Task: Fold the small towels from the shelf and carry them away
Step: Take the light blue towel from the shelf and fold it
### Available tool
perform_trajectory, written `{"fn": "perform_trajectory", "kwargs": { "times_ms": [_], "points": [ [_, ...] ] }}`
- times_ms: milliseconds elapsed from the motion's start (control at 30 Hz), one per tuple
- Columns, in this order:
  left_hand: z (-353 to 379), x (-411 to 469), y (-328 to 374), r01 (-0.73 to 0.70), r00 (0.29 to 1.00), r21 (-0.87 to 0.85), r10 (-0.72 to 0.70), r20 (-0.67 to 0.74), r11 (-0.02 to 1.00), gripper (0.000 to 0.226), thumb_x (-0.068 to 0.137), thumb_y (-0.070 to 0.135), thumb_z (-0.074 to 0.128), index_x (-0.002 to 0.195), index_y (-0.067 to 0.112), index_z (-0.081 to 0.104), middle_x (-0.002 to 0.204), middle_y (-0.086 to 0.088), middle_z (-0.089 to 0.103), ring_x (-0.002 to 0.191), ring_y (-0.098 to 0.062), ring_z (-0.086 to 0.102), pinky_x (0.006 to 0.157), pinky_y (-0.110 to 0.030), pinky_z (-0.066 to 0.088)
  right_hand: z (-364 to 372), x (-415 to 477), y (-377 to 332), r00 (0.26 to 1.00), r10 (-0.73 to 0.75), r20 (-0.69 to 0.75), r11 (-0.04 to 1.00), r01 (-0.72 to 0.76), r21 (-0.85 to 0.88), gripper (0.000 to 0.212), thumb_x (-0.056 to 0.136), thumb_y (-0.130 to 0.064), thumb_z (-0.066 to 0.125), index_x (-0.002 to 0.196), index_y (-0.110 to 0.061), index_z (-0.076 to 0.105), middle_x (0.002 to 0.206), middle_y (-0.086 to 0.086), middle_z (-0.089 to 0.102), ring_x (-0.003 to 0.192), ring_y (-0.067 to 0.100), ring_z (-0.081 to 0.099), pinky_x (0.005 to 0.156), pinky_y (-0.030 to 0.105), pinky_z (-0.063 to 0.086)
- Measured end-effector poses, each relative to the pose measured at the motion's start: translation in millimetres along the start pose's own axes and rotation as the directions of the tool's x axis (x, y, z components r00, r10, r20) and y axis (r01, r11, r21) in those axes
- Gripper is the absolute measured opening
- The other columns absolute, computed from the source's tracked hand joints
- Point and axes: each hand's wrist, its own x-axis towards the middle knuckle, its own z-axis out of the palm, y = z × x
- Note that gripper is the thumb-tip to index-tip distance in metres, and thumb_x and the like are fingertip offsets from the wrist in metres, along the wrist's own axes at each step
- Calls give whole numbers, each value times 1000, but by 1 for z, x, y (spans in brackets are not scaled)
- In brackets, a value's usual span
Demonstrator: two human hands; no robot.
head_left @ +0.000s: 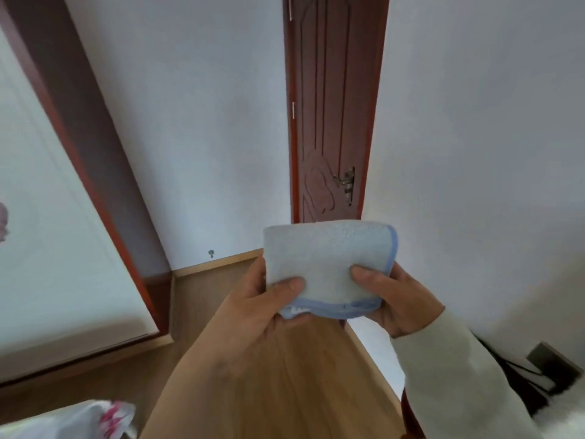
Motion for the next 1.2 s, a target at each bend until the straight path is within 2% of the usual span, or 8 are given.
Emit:
{"fn": "perform_trajectory", "kwargs": {
  "times_ms": [67,200,367,567,733,933,1067,1200],
  "points": [
    [-43,7,12,-36,999,0,36,-36,999,58,77,26,84,130,18,61,118,-6,74,109,-23,73,81,-31,61,37,35,12,998,28,58,1000,-28,-4,101,36,-33,103,126,-16,61,108,6,79,98,22,77,72,31,62],
    [-128,15,35,-62,990,69,70,-119,996,54,77,24,85,125,15,62,101,-1,73,86,-10,73,69,-22,56,106,99,33,978,79,192,997,-72,-41,110,37,-34,104,134,-14,57,117,11,76,105,26,74,76,31,62],
    [-220,22,48,-49,980,77,63,-189,996,70,69,32,87,133,21,60,128,-12,70,118,-33,68,99,-52,55,167,169,70,944,169,284,981,-133,-140,93,58,-8,93,141,-13,50,123,15,73,110,29,72,81,36,62],
    [-312,23,63,-71,953,88,94,-287,994,61,76,13,79,133,14,59,127,-13,71,120,-31,68,99,-44,56,242,253,118,887,235,397,944,-111,-310,131,32,-34,105,146,-16,45,134,13,67,124,29,64,102,49,54],
    [-386,41,69,-88,917,77,111,-383,993,56,82,7,72,136,10,57,130,-16,68,122,-33,66,106,-49,53,303,333,160,825,283,489,922,-94,-376,120,43,-42,101,147,-18,46,135,10,67,127,27,63,109,53,48],
    [-483,94,87,-121,840,80,145,-523,989,49,85,8,70,133,11,59,130,-17,68,124,-33,65,105,-44,53,375,453,199,703,327,631,934,-138,-330,94,58,-22,91,142,-22,50,130,7,70,123,24,66,106,49,51],
    [-550,132,104,-151,760,83,170,-627,985,46,84,8,71,129,10,63,130,-20,68,123,-36,64,104,-44,53,434,536,215,608,338,719,934,-123,-336,86,66,-12,84,142,-27,48,132,3,70,124,20,66,102,41,55],
    [-607,150,121,-166,675,110,195,-711,980,41,84,9,72,125,14,66,129,-21,68,122,-39,64,104,-47,53,494,595,231,539,327,776,942,-121,-313,75,71,-1,74,136,-32,51,122,-5,74,116,13,69,87,26,59]
  ]
}}
